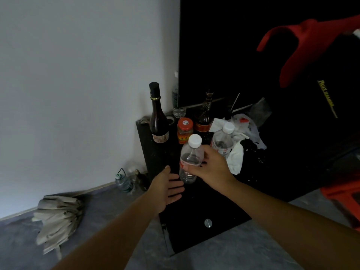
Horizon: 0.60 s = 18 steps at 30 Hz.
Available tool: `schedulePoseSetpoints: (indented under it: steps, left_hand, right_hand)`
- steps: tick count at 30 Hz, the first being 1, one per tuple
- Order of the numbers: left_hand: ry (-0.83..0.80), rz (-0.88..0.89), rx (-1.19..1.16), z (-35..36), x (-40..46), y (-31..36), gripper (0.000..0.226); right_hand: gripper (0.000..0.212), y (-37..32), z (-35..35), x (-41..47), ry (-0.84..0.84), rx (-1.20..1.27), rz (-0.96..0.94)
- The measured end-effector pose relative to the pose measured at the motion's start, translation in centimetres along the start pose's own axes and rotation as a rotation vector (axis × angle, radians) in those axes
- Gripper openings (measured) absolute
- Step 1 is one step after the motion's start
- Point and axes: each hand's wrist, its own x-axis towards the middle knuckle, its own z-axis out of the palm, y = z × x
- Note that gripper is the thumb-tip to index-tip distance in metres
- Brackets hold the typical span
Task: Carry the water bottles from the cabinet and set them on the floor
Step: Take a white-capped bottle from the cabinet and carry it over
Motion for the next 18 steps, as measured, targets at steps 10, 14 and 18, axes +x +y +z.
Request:
schedulePoseSetpoints:
  steps: [10, 14, 18]
  left_hand:
    - [-0.015, 0.028, -0.216, 0.8, -5.8, 5.2, 0.067]
    - [-0.068, 0.047, -0.312, 1.6, -8.2, 7.8, 0.069]
    - [-0.109, 0.062, -0.355, 2.0, -10.4, 9.7, 0.066]
  right_hand:
    - [0.056, -10.7, -2.3, 0.3, -0.035, 0.0, -0.129]
    - [0.055, -14.7, -3.1, 0.1, -0.055, -0.006, -0.147]
    - [0.057, -17.7, -3.2, 0.0, -0.075, -0.017, -0.185]
